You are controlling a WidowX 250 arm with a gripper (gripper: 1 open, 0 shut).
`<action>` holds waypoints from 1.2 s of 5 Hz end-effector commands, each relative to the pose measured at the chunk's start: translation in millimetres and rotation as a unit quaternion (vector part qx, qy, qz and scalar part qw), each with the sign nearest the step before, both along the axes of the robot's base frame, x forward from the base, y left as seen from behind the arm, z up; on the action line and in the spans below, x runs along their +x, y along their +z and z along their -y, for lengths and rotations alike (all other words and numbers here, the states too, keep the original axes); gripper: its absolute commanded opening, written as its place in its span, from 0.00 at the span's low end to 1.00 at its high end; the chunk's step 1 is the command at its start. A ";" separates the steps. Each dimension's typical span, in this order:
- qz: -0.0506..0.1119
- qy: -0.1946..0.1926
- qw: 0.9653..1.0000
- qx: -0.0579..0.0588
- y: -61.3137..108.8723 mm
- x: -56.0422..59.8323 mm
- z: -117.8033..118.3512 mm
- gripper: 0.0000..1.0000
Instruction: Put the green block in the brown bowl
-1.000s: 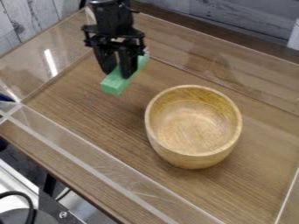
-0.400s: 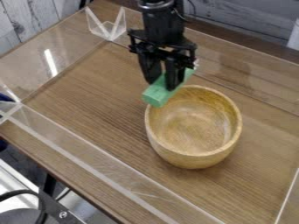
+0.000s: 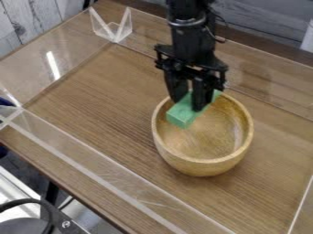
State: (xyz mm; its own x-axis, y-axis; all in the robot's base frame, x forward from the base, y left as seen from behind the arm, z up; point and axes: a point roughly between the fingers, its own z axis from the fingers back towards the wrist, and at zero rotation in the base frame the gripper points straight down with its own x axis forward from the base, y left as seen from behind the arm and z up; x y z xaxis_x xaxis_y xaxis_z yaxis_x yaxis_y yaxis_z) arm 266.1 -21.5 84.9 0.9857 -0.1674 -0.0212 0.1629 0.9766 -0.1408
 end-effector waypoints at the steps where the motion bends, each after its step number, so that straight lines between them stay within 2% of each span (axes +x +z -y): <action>1: 0.016 -0.011 1.000 0.003 3.8 1.7 8.5 0.00; 4: -0.001 -0.028 1.000 0.009 -18.1 -1.3 18.0 0.00; 6: -0.005 -0.031 0.999 0.010 -23.4 0.1 19.7 0.00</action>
